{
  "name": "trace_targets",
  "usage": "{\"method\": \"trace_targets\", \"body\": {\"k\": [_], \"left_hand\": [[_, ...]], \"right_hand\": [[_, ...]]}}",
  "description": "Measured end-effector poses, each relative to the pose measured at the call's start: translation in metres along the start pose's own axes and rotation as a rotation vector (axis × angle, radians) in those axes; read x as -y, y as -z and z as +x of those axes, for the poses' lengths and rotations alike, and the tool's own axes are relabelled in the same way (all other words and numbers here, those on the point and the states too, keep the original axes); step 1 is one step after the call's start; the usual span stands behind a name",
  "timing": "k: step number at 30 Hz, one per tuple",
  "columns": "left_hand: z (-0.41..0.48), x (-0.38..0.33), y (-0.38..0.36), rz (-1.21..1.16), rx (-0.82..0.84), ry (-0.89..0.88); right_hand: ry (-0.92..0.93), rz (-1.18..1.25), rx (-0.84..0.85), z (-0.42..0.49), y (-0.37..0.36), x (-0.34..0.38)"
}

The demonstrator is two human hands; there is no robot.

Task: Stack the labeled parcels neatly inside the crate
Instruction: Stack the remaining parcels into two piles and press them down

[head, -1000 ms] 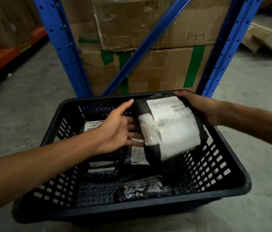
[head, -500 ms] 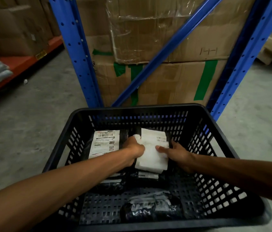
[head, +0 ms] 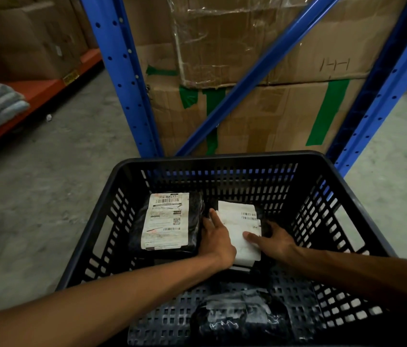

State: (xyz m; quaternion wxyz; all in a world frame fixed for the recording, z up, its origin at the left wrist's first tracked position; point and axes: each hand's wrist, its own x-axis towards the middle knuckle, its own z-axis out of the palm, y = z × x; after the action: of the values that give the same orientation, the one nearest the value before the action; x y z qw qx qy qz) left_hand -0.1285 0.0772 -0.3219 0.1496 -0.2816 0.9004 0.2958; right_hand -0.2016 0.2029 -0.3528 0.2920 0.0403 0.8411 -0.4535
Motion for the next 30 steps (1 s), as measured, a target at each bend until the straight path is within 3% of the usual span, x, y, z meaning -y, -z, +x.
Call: {"method": "trace_targets", "body": {"k": [4, 10, 16, 18, 22, 24, 26, 30], "left_hand": [[0.009, -0.01, 0.004, 0.029, 0.056, 0.082], [0.025, -0.021, 0.001, 0.037, 0.082, 0.179], [0.031, -0.013, 0.005, 0.067, 0.129, 0.135], [0.02, -0.012, 0.015, 0.052, 0.166, 0.095], [-0.028, -0.006, 0.038, 0.101, 0.281, -0.15], [-0.058, 0.004, 0.05, 0.197, 0.367, -0.349], [-0.082, 0.019, 0.055, 0.262, 0.482, -0.447], [-0.092, 0.054, 0.049, 0.318, 0.698, -0.402]], "right_hand": [[-0.15, 0.246, 0.262, -0.006, -0.001, -0.003], [-0.179, 0.251, 0.246, -0.004, 0.007, 0.011], [-0.139, 0.197, 0.252, -0.002, 0.013, 0.015], [-0.081, 0.049, 0.23, -0.004, 0.015, 0.018], [0.205, -0.615, 0.109, -0.032, 0.031, 0.02], [0.434, -0.721, 0.206, -0.059, 0.043, 0.019], [0.565, -0.776, 0.42, -0.085, 0.056, 0.017], [0.493, -0.879, 0.806, -0.108, 0.067, 0.004]]}}
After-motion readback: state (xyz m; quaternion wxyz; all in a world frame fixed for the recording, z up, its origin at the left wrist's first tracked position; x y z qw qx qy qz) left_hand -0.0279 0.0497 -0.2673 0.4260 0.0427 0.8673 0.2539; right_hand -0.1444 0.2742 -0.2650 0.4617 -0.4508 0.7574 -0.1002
